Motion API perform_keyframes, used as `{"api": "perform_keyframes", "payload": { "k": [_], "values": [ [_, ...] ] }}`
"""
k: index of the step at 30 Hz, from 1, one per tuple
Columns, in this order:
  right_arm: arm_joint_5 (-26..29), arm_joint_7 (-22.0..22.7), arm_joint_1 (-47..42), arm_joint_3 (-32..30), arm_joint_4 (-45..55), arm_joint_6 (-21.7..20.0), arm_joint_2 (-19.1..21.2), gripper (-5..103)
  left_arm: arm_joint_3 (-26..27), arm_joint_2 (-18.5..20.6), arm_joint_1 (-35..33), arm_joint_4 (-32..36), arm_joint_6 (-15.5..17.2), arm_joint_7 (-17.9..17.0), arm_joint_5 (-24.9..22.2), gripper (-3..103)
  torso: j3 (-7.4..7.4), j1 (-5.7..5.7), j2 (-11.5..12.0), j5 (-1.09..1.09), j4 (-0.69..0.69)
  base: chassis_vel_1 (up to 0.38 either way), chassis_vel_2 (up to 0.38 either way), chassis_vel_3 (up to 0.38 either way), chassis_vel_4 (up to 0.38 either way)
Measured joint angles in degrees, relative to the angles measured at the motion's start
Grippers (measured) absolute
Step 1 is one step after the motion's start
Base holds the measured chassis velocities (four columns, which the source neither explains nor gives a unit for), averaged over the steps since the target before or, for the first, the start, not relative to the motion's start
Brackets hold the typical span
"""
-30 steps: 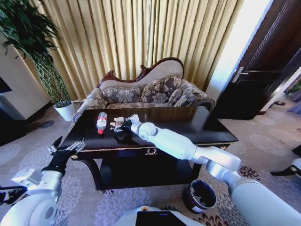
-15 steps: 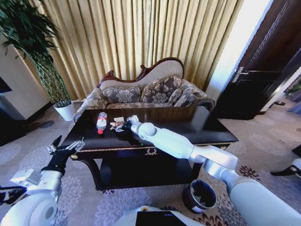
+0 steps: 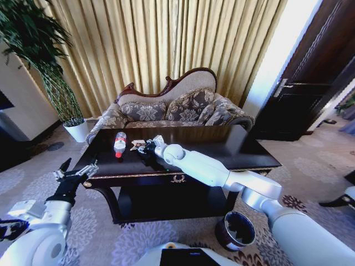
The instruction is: Move to the front of the table and place the trash on the table into the trash bin.
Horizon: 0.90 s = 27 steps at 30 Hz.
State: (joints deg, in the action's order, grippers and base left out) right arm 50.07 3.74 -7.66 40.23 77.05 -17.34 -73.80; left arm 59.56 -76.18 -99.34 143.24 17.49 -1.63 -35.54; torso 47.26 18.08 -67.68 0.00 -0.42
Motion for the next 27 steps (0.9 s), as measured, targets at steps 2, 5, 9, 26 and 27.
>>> {"api": "perform_keyframes", "payload": {
  "k": [2,5,9,26,27],
  "values": [
    [-0.09,0.00,-0.15,-0.08,0.03,0.00,0.15,34,-0.02,-0.01,0.03,0.00,0.00,0.02,-0.01,100,0.00,0.00,0.00,0.00,0.00,0.000,0.000,0.000,0.000],
    [-0.18,0.00,-0.28,-0.14,0.04,0.00,0.31,22,-0.14,-0.09,0.05,0.00,0.00,0.04,-0.01,100,0.00,0.00,0.00,0.00,0.00,0.000,0.000,0.000,0.000],
    [-0.35,0.01,-0.60,-0.37,0.18,0.04,0.57,3,-0.25,-0.11,0.12,0.00,0.04,0.06,-0.01,100,0.00,0.00,0.00,0.00,0.00,0.000,0.000,0.000,0.000],
    [-0.77,2.82,-3.63,-8.73,4.01,-0.92,1.84,0,-0.21,0.18,0.20,0.00,0.03,0.09,0.00,100,0.00,0.00,0.00,0.00,0.00,0.000,0.000,0.000,0.000],
    [-0.77,3.50,-3.98,-10.58,4.63,-1.48,2.19,0,-0.20,0.30,0.23,0.00,0.02,0.08,-0.01,100,0.00,0.00,0.00,0.00,0.00,0.000,0.000,0.000,0.000]
  ]
}}
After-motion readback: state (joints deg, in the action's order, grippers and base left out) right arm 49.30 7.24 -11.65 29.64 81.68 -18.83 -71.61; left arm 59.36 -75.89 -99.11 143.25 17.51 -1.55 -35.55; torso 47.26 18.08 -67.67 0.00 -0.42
